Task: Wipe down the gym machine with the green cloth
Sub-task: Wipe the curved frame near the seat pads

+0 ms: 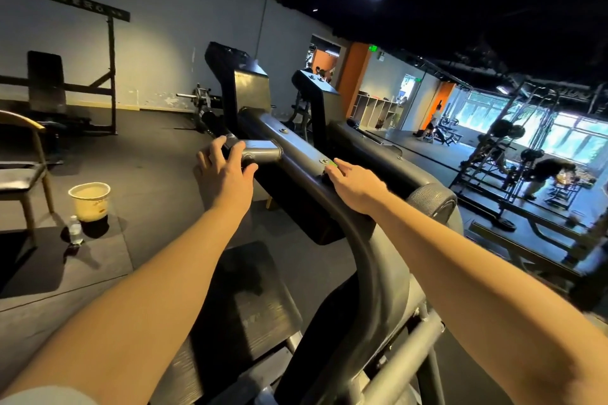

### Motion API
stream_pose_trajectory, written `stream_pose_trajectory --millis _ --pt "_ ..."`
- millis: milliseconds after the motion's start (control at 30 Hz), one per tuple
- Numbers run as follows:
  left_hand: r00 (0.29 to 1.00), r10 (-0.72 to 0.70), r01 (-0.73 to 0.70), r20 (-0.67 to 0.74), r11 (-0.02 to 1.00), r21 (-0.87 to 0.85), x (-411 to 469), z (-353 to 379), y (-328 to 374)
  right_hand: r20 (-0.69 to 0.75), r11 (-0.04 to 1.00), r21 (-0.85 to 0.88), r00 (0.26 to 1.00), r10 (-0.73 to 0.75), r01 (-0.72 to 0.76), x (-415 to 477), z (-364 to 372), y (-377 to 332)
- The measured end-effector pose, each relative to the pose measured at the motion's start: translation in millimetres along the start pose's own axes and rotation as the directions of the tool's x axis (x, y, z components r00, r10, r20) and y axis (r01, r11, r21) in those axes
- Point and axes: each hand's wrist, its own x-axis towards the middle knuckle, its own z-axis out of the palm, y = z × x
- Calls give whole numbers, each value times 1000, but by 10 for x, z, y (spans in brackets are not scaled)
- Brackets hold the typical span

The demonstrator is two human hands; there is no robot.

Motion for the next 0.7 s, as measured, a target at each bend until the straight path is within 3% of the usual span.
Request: stream_pose_trajectory --millis 200,400,567,700 --pt "997 -42 48 59 995 -92 14 -51 57 -148 991 76 981 125 -114 -443 79 362" --pt "986 -61 83 157 987 -139 -53 -163 108 -454 989 91 879 147 -118 -1125 399 438" --pt "928 -97 156 361 978 -137 -524 -376 283 -560 950 300 823 99 90 -1685 570 493" --pt "895 58 91 443 947 -308 -1042 -674 381 -462 837 521 880 113 166 -2029 540 414"
